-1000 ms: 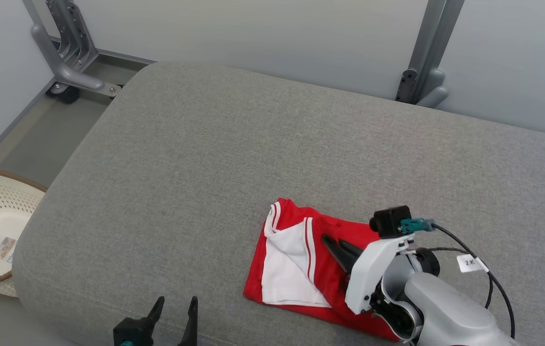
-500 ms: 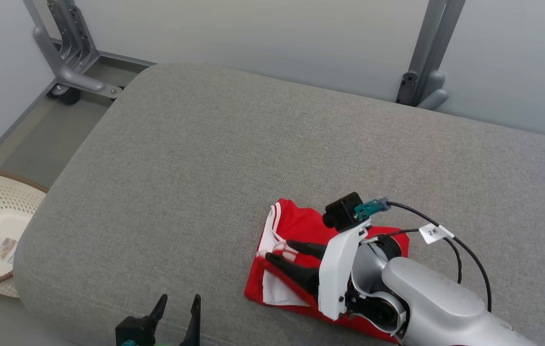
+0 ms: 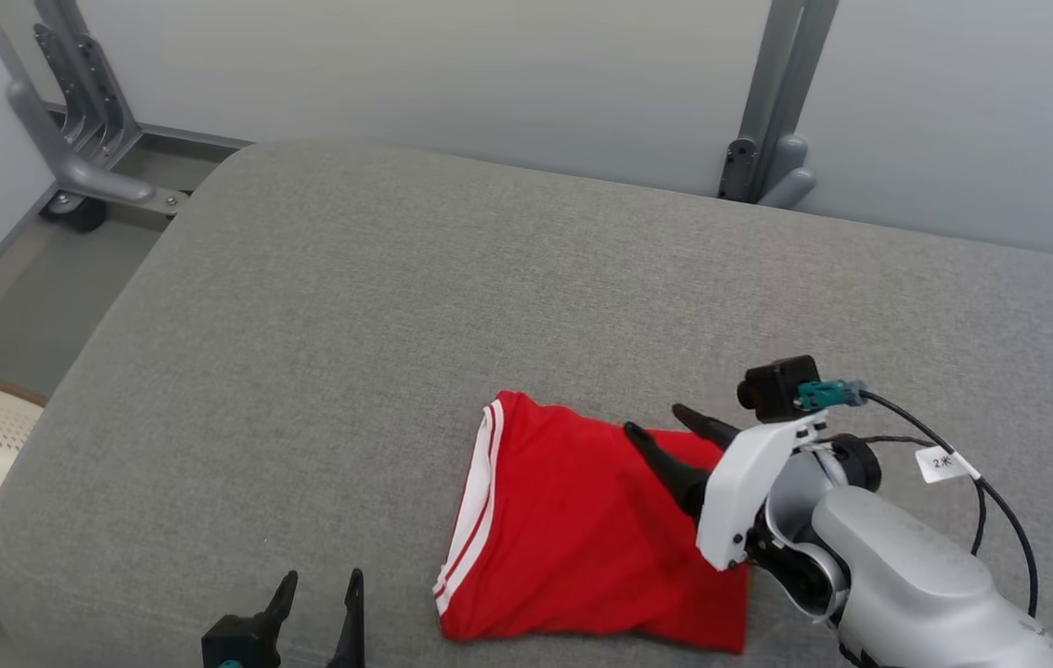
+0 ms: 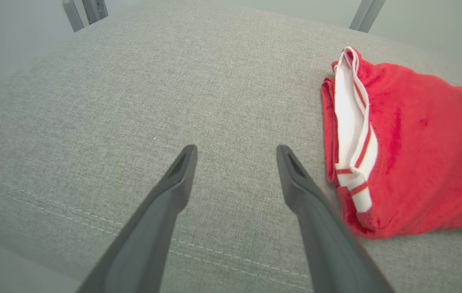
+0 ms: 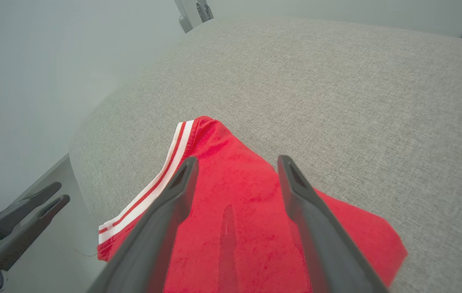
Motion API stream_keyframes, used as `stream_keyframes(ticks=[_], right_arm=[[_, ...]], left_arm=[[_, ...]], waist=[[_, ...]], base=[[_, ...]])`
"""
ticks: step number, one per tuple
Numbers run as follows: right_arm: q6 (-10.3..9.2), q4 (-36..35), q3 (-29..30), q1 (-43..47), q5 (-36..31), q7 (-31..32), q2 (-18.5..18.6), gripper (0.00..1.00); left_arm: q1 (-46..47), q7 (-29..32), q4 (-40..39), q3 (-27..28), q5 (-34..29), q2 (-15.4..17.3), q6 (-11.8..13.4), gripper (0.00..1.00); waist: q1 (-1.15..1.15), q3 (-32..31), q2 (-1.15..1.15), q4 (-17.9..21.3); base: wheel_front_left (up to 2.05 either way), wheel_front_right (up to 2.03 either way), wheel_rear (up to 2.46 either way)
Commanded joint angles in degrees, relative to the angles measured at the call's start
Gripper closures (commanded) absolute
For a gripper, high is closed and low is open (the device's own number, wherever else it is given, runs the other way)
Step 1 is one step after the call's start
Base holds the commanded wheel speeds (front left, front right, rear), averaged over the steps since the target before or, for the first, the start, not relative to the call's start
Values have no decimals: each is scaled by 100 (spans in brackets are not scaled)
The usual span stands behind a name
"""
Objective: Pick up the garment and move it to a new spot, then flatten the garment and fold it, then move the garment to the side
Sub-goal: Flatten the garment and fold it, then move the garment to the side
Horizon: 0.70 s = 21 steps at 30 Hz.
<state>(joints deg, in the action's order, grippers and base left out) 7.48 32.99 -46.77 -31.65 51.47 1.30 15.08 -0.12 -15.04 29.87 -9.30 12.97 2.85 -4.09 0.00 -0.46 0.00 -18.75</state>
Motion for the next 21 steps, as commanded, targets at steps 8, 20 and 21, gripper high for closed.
stream_keyframes(ticks=[8, 20, 21], right_arm=[[0, 801, 541, 366, -690, -601, -73, 0], [0, 1002, 867, 839, -554, -88, -214, 0], [0, 999, 870, 857, -529, -1, -221, 0]], left_arm=[[-36, -14, -144, 113, -165, 12, 26, 0], [30, -14, -139, 24, -139, 13, -14, 0], [31, -14, -136, 17, -126, 13, -6, 0]], waist=[[0, -21, 0, 509], [0, 39, 0, 601], [0, 49, 0, 583]], base=[[0, 0, 0], [0, 0, 0], [0, 0, 0]])
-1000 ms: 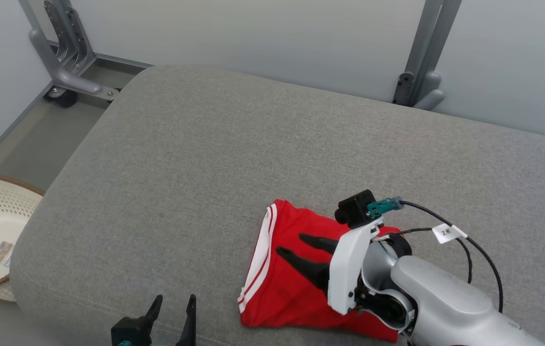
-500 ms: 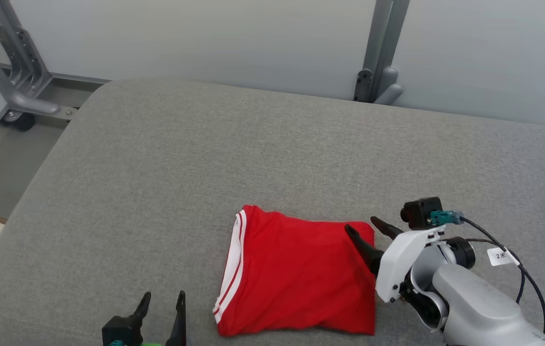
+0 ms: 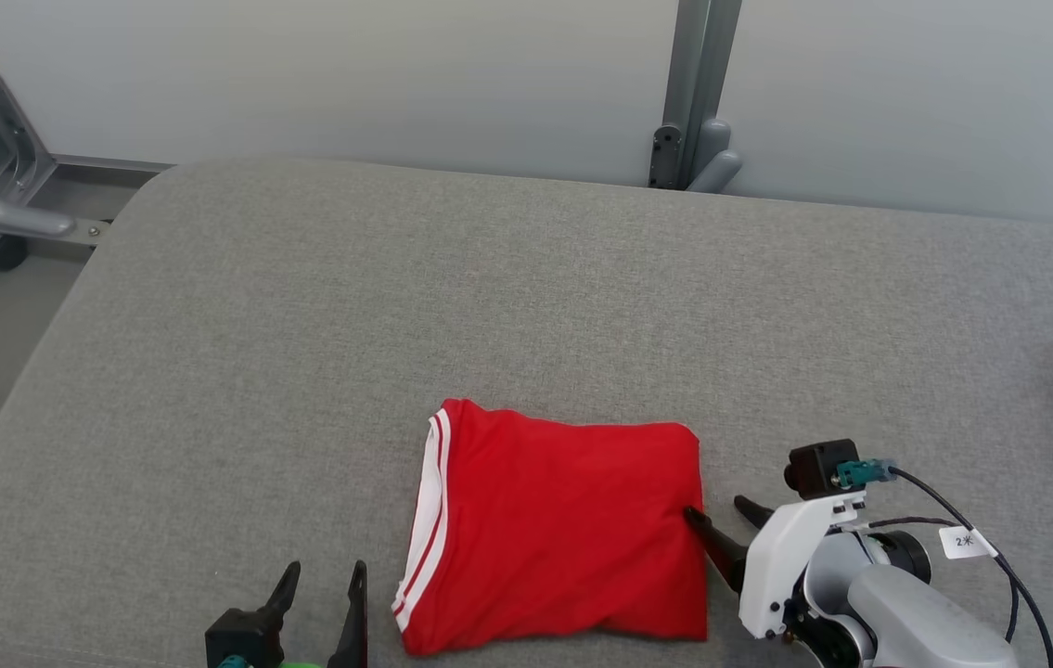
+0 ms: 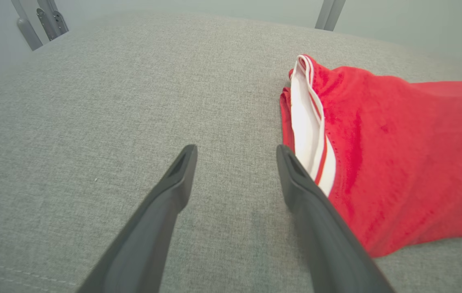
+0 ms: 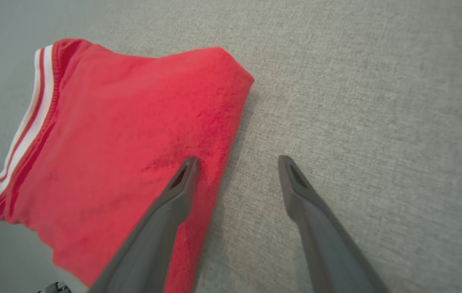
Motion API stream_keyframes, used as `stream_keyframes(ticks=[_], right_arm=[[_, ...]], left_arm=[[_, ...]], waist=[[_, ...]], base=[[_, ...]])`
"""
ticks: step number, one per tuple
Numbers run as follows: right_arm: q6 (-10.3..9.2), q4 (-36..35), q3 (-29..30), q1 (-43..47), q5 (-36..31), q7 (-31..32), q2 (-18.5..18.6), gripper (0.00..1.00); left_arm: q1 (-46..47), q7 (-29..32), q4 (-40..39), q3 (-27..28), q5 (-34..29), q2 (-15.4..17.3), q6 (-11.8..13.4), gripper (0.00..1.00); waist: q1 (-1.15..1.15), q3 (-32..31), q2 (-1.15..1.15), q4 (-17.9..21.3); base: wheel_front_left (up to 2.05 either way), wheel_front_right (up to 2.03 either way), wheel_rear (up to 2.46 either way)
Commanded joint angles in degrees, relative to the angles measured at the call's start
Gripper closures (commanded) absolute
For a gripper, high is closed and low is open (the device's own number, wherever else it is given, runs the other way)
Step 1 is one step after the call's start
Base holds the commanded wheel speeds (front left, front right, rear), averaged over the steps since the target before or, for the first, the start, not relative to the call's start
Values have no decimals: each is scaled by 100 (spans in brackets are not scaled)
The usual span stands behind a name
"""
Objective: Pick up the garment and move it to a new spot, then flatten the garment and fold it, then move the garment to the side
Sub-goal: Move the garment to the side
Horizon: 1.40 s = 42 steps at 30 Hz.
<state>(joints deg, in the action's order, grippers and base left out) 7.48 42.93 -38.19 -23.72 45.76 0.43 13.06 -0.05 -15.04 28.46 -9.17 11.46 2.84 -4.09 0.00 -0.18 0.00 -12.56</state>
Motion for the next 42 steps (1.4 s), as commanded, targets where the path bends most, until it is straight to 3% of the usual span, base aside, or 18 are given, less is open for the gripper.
stream_keyframes(ticks=[1, 18, 19, 20, 21, 33, 42], right_arm=[[0, -24, 16, 88, 78, 131, -30, 0], [0, -80, 142, 114, 382, 648, -327, 1], [0, -75, 129, 112, 396, 658, -334, 52], [0, -67, 115, 108, 401, 668, -337, 80], [0, -55, 112, 99, 408, 658, -340, 100], [-6, 228, 383, -104, 207, 106, -175, 100], [-5, 466, 584, -32, 163, -141, -164, 100]], left_arm=[[29, -14, 3, -8, 27, 14, -6, 0], [120, -14, -24, -79, 103, 14, 35, 0], [123, -14, -23, -85, 104, 14, 37, 0], [134, -14, -25, -88, 105, 14, 40, 0], [148, -14, -29, -92, 105, 14, 42, 0], [206, -14, -153, -107, 46, 13, -17, 0], [188, -14, -304, -83, 20, 13, -35, 0]], waist=[[0, 35, 0, -59], [0, 224, 0, -300], [0, 231, 0, -304], [0, 238, 0, -308], [0, 244, 0, -312], [0, 141, 0, -36], [0, 41, 0, 1036]], base=[[0, 0, 0], [0, 0, 0], [0, 0, 0], [0, 0, 0], [0, 0, 0], [0, 0, 0], [0, 0, 0]])
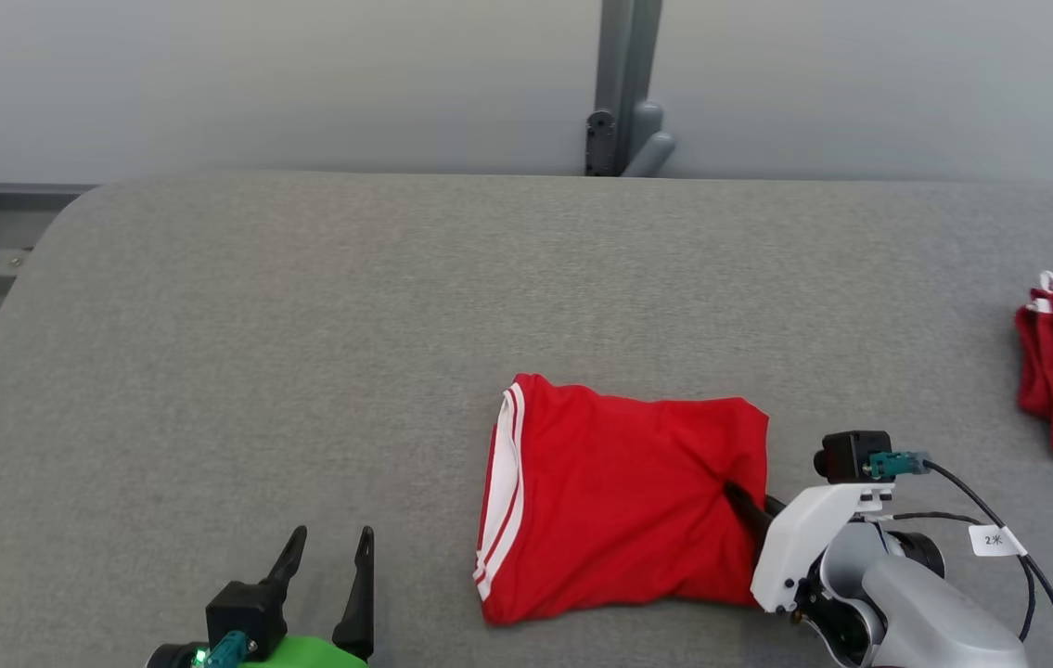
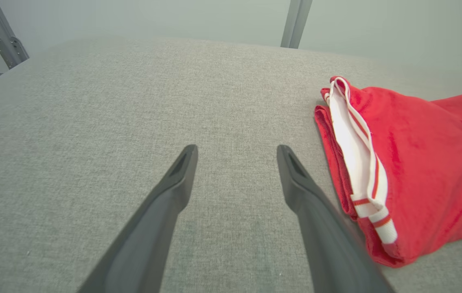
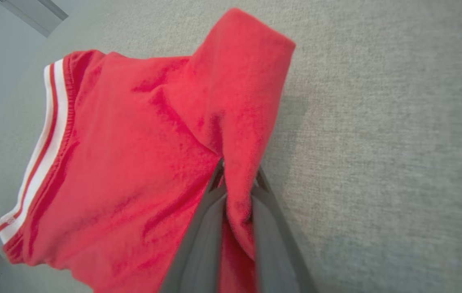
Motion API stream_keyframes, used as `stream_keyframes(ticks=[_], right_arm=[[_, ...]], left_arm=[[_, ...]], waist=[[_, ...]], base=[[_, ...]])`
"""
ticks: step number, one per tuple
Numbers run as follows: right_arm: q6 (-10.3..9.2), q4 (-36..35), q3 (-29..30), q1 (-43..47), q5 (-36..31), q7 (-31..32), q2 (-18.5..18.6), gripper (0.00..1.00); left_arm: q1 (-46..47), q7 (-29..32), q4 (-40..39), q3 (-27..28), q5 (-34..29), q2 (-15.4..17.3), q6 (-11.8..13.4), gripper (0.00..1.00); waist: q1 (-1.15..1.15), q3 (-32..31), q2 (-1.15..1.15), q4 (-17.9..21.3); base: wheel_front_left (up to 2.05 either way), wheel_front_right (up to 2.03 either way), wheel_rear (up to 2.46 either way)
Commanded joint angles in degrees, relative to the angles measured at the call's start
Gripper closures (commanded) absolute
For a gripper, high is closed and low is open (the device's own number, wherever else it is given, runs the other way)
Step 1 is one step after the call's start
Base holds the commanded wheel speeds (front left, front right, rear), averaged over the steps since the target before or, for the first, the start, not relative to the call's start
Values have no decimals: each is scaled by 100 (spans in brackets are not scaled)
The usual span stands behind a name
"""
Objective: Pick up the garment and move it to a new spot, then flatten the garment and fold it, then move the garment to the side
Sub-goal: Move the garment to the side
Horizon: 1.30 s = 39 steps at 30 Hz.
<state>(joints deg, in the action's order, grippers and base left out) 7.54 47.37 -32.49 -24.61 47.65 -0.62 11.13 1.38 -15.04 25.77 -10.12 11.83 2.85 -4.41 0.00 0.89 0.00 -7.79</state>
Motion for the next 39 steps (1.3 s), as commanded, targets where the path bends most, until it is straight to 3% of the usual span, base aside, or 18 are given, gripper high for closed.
stream_keyframes(ticks=[1, 4, 15, 22, 31, 39], right_arm=[[-13, 30, 17, 46, -54, -59, 45, 100], [-12, 40, 30, 36, -63, -76, 47, 100], [-12, -44, -17, -25, -129, -119, -29, 100], [-11, -147, -45, 22, -77, -149, -39, 100], [-11, -257, -65, 5, -26, -181, -37, 100], [-8, -290, -103, -348, -185, -325, -51, 100]], left_arm=[[55, -14, -49, 13, -15, 12, -3, 0], [94, -14, -72, 6, -10, 13, -3, 0], [261, -14, -163, -25, 6, 14, -15, 0], [341, -14, -158, -18, -49, 16, -42, 0], [424, -14, -157, -26, -149, 18, -61, 0], [629, -14, -138, -91, -270, 21, -139, 0]], waist=[[0, -57, 0, 703], [0, -38, 0, 996], [0, 127, 0, 2705], [0, 234, 0, 3354], [0, 419, 0, 3625], [0, 783, 0, 3242]], base=[[0, 0, 0], [0, 0, 0], [0, 0, 0], [0, 0, 0], [0, 0, 0], [0, 0, 0]])
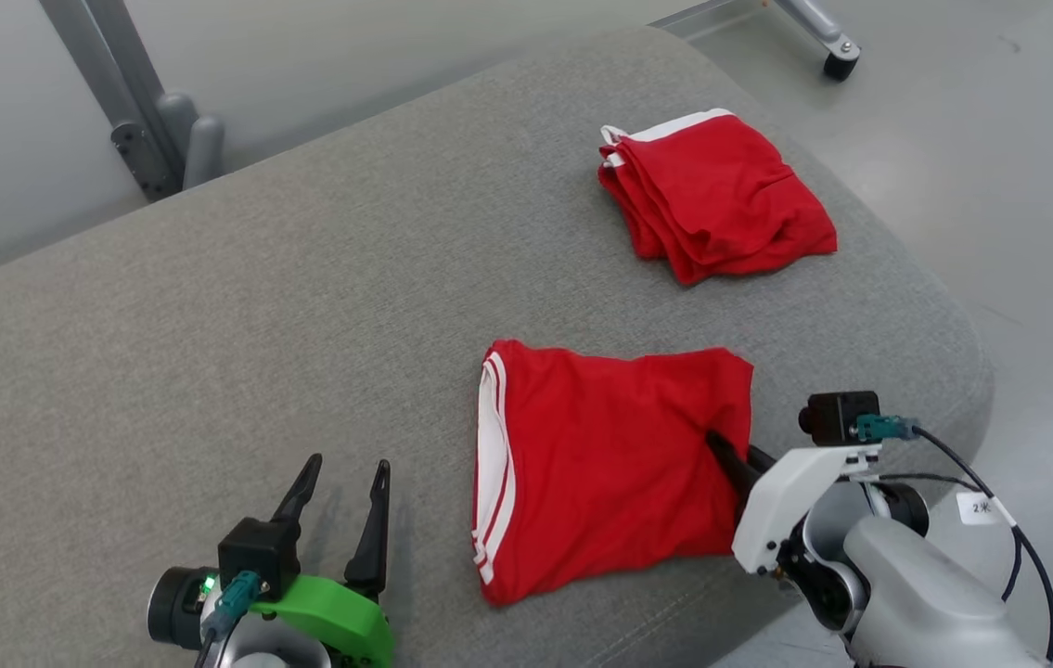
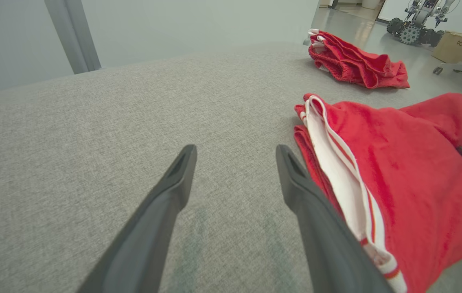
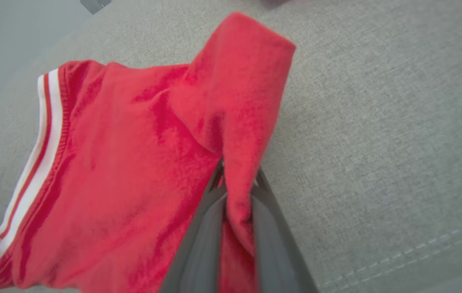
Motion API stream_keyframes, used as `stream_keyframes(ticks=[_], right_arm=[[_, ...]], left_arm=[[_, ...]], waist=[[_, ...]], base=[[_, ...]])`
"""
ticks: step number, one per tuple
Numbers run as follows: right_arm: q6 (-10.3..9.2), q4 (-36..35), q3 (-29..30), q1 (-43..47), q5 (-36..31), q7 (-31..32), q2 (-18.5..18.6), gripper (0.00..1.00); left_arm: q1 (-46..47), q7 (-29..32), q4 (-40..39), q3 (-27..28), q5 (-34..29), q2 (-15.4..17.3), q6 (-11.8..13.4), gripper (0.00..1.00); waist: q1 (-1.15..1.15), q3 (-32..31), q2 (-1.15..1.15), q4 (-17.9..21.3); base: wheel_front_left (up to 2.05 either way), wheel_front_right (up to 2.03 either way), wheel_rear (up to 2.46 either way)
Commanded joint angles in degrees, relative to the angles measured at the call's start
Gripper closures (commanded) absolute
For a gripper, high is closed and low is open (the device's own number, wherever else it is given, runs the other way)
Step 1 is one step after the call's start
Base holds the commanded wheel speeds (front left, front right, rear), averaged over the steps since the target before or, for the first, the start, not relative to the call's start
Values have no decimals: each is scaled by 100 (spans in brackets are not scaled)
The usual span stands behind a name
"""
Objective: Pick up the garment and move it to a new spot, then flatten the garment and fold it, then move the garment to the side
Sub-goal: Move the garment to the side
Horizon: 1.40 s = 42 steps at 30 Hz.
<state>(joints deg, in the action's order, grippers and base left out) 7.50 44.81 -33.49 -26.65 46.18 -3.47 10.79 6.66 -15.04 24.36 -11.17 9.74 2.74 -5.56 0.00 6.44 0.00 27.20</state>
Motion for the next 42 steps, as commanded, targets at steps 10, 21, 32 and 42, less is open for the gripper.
stream_keyframes(ticks=[10, 21, 32, 42], right_arm=[[-3, 86, -18, -1167, -401, -178, 96, 100], [-3, 1373, 538, -2941, -1027, -103, 957, 100], [-5, 2655, 1077, -3749, -1431, -176, 1921, 100], [-5, 2920, 1739, -3542, -2043, -257, 2329, 0]], left_arm=[[255, -14, 36, 109, -270, 31, -92, 0], [474, -14, 8, 141, -404, 30, -147, 0], [582, -14, 47, 245, -529, 29, -176, 0], [683, -5, 41, 290, -552, 30, -189, 0]], waist=[[0, 629, 0, -841], [0, 1015, 0, -1489], [0, 1255, 0, -1802], [0, 1316, 0, -1994]], base=[[0, 0, 0], [0, 0, 0], [0, 0, 0], [0, 0, 0]])
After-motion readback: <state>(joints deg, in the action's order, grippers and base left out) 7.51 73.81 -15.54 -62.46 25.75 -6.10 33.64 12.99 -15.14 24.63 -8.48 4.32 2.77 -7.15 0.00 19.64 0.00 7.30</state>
